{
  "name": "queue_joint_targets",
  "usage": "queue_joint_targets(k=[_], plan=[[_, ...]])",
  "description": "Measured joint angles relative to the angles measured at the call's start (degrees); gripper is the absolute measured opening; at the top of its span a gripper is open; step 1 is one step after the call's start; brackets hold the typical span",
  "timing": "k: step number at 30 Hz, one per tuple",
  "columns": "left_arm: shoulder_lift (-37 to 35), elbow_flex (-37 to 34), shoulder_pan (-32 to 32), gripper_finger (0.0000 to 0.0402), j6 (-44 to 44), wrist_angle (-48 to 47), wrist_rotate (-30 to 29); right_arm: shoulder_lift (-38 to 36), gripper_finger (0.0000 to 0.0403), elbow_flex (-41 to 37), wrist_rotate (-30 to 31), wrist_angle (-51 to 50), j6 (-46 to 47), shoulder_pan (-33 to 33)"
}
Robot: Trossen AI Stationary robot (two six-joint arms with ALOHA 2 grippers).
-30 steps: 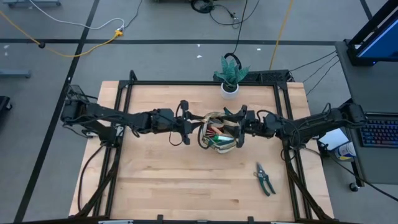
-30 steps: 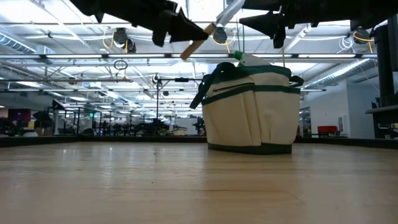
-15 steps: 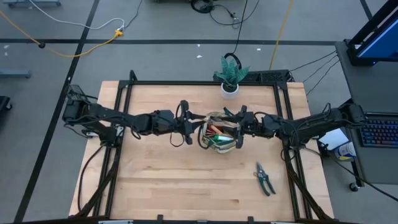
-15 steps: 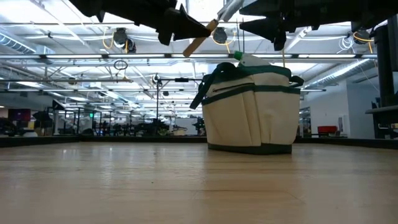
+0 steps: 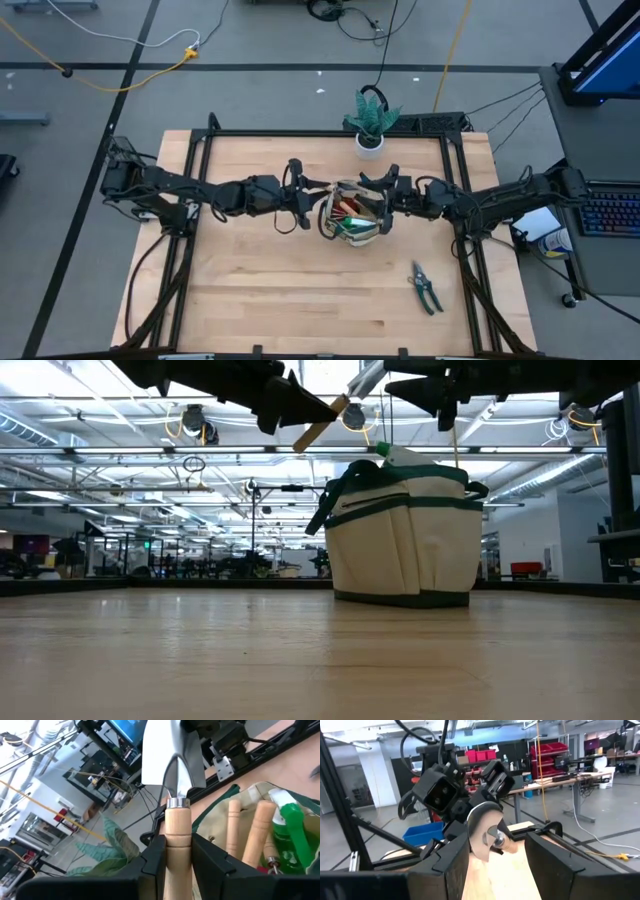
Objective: Pick & Place Garden tools in Gardening bag
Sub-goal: Put the brown trowel into the gardening bag
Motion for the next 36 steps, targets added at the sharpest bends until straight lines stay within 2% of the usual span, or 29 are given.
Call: queue_joint_targets(k=[7, 11, 23, 31, 36], plan=[[0.0, 0.0, 0.04, 0.0081, -1.09, 0.35, -0.34, 0.0, 0.0182, 0.0, -2.05, 2.17, -0.56, -2.51], [0.0, 0.0, 0.55, 0.0081, -1.37, 0.33, 0.0, 0.0, 0.0163, 0.0, -3.05, 2.28, -1.51, -3.23], [0.02, 0.0, 1.58, 0.0081, -2.41, 0.22, -0.19, 0.0, 0.0009, 0.0, -3.3, 2.16, -4.74, -4.51], [0.02, -0.02, 1.58, 0.0087, -4.04, -0.96, -0.15, -0.04, 0.0003, 0.0, -2.56, -0.56, -4.31, -3.99], [0.04, -0.02, 1.41, 0.0117, -6.71, -3.48, 1.01, 0.09, 0.0001, 0.0, -2.52, -3.48, -4.4, -3.06]])
